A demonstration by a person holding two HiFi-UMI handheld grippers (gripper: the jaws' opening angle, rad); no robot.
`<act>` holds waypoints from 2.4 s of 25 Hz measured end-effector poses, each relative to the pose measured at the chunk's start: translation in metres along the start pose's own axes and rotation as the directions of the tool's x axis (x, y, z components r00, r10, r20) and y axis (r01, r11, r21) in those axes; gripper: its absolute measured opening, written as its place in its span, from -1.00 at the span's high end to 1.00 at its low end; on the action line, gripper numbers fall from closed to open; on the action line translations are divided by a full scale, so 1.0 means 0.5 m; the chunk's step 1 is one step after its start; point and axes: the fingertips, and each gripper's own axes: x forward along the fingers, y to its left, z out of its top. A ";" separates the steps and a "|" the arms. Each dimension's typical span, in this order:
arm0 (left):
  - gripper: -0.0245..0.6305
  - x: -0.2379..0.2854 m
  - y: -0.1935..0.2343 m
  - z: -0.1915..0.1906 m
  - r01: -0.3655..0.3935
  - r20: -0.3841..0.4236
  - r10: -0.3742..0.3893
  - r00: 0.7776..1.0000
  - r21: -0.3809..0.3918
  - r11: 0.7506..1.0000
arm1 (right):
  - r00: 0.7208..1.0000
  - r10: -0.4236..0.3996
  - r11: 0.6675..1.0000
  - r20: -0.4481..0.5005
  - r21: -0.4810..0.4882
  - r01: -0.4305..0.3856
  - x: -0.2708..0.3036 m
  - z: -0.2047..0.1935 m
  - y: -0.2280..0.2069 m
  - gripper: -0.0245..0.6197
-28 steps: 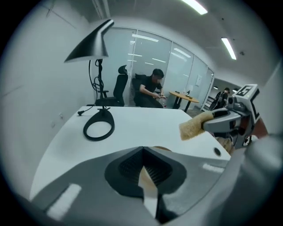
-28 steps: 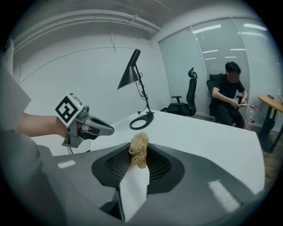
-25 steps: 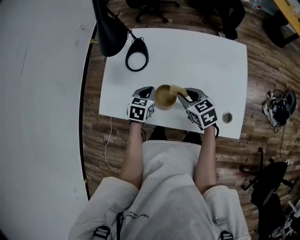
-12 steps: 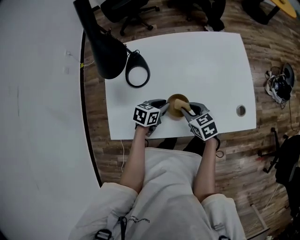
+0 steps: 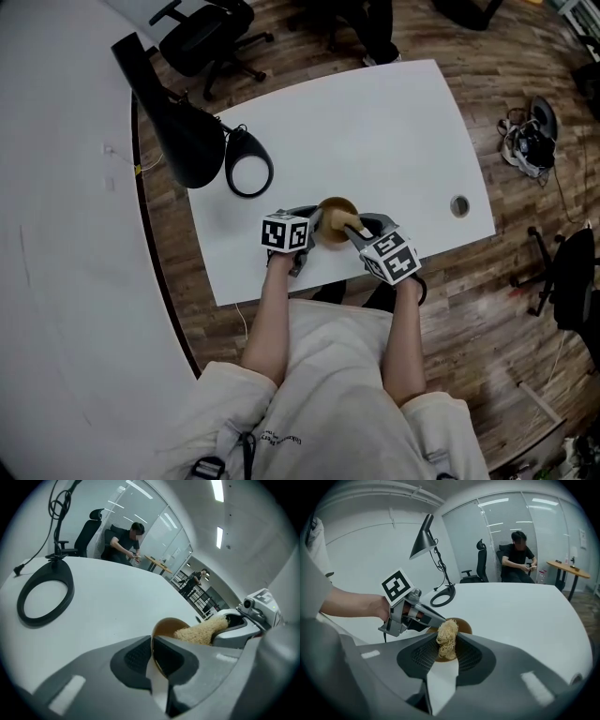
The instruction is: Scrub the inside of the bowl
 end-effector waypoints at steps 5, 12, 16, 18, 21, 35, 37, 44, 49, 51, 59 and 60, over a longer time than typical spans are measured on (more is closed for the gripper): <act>0.86 -0.008 -0.049 0.045 -0.010 0.035 0.006 0.999 0.110 0.994 | 0.999 -0.047 0.999 -0.022 -0.005 0.047 -0.003 0.002 -0.011 0.55; 0.86 -0.018 -0.116 0.081 -0.052 -0.007 0.059 0.998 0.354 0.934 | 0.992 -0.129 0.991 -0.013 -0.027 0.128 -0.009 0.063 -0.038 0.56; 0.86 -0.035 -0.116 0.096 -0.051 0.007 0.053 0.999 0.381 0.923 | 0.980 -0.196 0.979 0.031 -0.043 0.197 -0.013 0.100 -0.051 0.55; 0.86 -0.043 -0.115 0.107 -0.063 0.028 0.056 0.998 0.378 0.924 | 0.972 -0.229 0.971 0.041 -0.067 0.232 -0.018 0.111 -0.059 0.55; 0.86 -0.060 -0.105 0.123 -0.092 0.071 0.071 0.995 0.356 0.930 | 0.961 -0.272 0.959 0.053 -0.065 0.275 -0.028 0.121 -0.067 0.55; 0.87 -0.125 -0.027 0.188 -0.234 0.245 0.169 0.955 0.264 0.936 | 0.958 -0.285 0.952 0.017 -0.115 0.285 -0.024 0.146 -0.048 0.56; 0.87 -0.134 -0.018 0.196 -0.251 0.271 0.182 0.945 0.244 0.937 | 0.964 -0.266 0.958 0.018 -0.108 0.267 -0.021 0.149 -0.038 0.57; 0.87 -0.141 -0.018 0.208 -0.241 0.307 0.172 0.936 0.202 0.949 | 0.976 -0.217 0.967 -0.008 -0.136 0.214 -0.010 0.152 -0.003 0.58; 0.87 -0.145 -0.021 0.224 -0.226 0.321 0.155 0.934 0.197 0.954 | 0.985 -0.174 0.971 0.007 -0.164 0.173 -0.001 0.169 0.018 0.58; 0.87 -0.140 -0.032 0.224 -0.214 0.312 0.142 0.940 0.210 0.954 | 0.989 -0.145 0.973 0.005 -0.179 0.144 -0.006 0.171 0.034 0.59; 0.85 -0.124 -0.078 0.217 -0.126 0.266 0.054 0.963 0.262 0.957 | 0.987 -0.161 0.960 0.012 -0.231 0.159 -0.004 0.184 0.046 0.59; 0.86 -0.123 -0.083 0.216 -0.112 0.263 0.041 0.964 0.262 0.958 | 0.985 -0.174 0.953 0.017 -0.250 0.173 -0.008 0.186 0.044 0.59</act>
